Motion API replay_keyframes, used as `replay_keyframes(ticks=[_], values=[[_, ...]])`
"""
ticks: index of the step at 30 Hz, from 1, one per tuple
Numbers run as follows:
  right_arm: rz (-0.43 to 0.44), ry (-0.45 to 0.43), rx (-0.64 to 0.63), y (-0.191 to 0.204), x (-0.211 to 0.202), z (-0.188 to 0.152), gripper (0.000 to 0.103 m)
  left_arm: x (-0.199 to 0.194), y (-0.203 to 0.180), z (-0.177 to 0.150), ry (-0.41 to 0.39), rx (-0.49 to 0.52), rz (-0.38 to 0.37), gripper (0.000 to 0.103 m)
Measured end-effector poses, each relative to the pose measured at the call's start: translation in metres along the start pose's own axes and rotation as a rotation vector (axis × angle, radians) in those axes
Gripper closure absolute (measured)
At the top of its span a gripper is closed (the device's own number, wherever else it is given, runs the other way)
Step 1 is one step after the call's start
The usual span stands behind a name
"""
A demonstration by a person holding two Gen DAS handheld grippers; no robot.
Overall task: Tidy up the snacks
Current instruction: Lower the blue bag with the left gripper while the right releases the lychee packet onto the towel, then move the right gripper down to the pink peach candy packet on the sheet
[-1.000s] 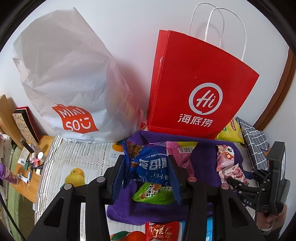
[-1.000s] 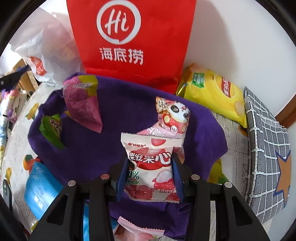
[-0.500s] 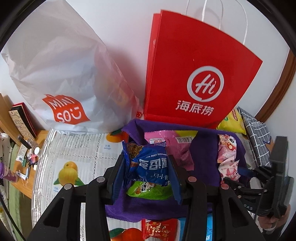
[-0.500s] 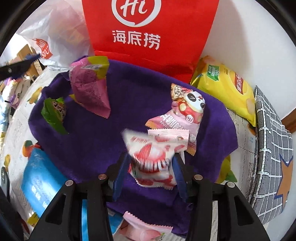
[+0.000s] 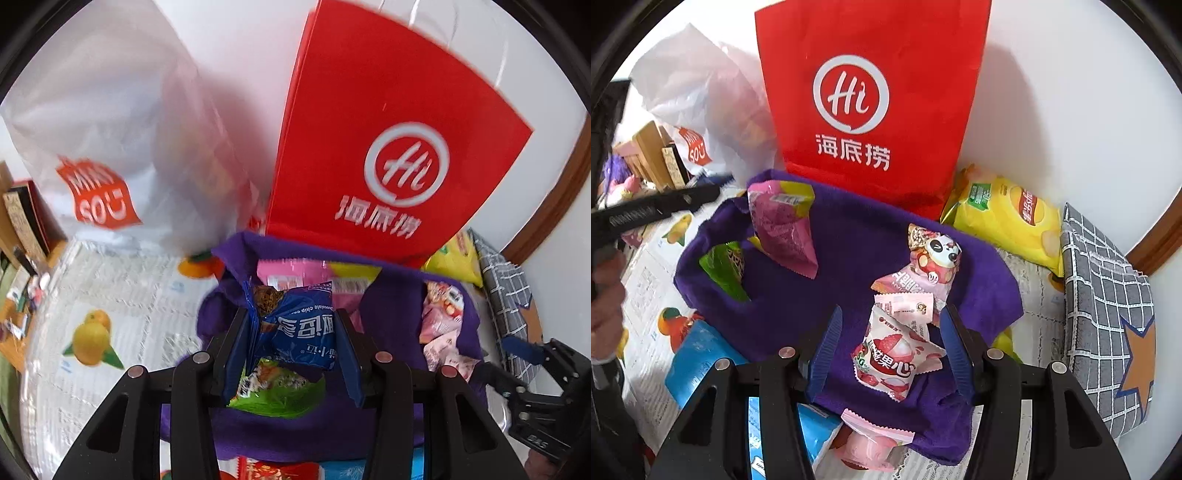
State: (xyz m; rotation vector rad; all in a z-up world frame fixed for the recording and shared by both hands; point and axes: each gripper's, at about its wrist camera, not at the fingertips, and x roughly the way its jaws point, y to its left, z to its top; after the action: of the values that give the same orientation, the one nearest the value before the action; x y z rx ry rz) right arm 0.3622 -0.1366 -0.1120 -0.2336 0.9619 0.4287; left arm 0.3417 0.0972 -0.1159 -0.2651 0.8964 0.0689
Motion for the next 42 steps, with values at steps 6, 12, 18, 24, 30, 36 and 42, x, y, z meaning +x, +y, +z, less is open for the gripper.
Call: replay_keyframes(ticks=[6,12,18,24,30,36,42], values=[[0.005,-0.024,0.011,-0.001,-0.008,0.001,0.048,0.019,-0.003,-0.007,0.085,-0.015,-0.007,0.061],[0.002,-0.03,0.017,-0.001,-0.009,0.002,0.048,0.018,0.001,-0.007,0.112,-0.037,-0.059,0.057],[0.006,-0.034,0.01,0.003,-0.01,0.003,0.048,0.006,0.005,-0.002,0.098,-0.05,-0.085,0.05],[0.016,-0.06,0.012,0.008,-0.016,0.004,0.042,-0.011,0.004,0.004,0.071,-0.051,-0.127,0.041],[0.009,-0.091,0.002,0.017,-0.026,0.004,0.041,-0.026,0.001,0.007,0.041,-0.035,-0.142,0.041],[0.02,-0.125,0.021,0.021,-0.039,0.004,0.039,-0.046,-0.003,0.01,-0.005,0.017,-0.069,0.041],[0.04,-0.078,0.15,0.006,-0.037,-0.024,0.039,-0.063,-0.003,0.013,-0.028,0.046,-0.072,0.041]])
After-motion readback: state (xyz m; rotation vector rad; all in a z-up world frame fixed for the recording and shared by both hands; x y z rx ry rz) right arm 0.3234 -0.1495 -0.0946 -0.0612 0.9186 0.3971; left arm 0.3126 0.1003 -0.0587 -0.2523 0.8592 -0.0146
